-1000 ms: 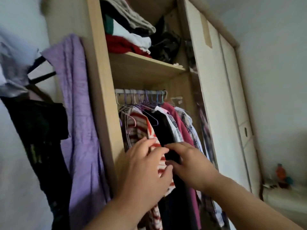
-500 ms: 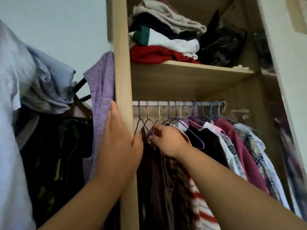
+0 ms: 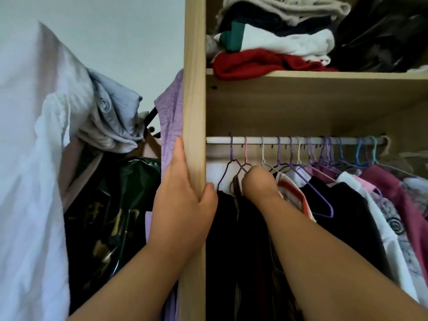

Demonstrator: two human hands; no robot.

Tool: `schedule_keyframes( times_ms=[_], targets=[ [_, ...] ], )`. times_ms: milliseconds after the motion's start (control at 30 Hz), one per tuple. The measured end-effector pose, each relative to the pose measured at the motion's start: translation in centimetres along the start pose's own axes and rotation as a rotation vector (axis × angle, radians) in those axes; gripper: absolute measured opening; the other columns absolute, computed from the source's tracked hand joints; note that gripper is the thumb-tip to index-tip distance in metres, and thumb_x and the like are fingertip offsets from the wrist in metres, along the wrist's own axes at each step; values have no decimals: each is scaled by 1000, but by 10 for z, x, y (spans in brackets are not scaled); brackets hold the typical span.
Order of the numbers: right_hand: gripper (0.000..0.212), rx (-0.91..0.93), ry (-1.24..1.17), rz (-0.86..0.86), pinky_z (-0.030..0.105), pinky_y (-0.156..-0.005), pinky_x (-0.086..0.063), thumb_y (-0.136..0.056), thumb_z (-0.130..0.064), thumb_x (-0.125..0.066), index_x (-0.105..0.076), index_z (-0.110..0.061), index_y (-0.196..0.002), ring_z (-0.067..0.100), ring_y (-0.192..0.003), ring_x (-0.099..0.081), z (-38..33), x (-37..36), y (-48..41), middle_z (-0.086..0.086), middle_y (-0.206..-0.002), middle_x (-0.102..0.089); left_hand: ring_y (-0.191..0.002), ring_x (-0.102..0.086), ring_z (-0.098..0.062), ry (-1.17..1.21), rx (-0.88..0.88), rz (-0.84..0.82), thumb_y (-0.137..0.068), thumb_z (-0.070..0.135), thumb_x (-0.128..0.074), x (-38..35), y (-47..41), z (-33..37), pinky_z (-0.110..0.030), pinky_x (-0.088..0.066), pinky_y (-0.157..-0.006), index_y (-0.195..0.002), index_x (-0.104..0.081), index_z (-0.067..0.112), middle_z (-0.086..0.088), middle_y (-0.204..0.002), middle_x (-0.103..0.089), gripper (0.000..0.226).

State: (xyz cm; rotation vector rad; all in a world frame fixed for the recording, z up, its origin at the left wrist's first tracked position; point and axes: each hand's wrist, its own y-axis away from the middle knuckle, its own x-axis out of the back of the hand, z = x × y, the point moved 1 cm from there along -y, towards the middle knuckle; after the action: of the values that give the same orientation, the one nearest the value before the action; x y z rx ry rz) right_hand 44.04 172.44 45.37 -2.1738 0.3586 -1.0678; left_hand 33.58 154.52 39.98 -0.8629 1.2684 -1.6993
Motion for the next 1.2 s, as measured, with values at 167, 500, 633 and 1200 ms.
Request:
schedule_keyframes(
  times_ms=[167,500,633,1200],
  targets=[
    [17,32,-107,131,31,-70,-42,-93,-9,-45,-60,-2,-97,36,-98,-61,5,26,3,20,-100,-66,-122,-45,-10,25,21,-5,-74,36,-58,2,1,6,-18,-32,-95,-150,-13,27,5,-141,-46,89],
    [24,140,-159,214,32,-73,-41,-95,-19,-46,-66,-7,-96,34,-96,-60,69,92,78,16,-98,-68,-135,-34,-25,-60,36,-44,-82,14,-65,8,6,15,-15,-18,-104,-150,-15,7,-15,-149,-33,85],
    [17,158,-185,187,30,-71,-41,-94,-21,-52,-69,-19,-90,22,-83,-60,115,139,128,5,-85,-68,-140,-4,-50,-288,-224,-45,-70,-4,-66,5,23,30,-49,-5,-116,-144,-29,-3,-32,-152,-11,83],
    [25,-354,115,243,11,-54,-38,-87,-15,-57,-70,-30,-72,-2,-55,-52,150,264,475,-7,-61,-64,-88,-63,-32,577,-131,-965,-95,25,-48,-128,228,90,-41,-45,-75,-94,-63,14,-11,-87,-68,18]
  ],
)
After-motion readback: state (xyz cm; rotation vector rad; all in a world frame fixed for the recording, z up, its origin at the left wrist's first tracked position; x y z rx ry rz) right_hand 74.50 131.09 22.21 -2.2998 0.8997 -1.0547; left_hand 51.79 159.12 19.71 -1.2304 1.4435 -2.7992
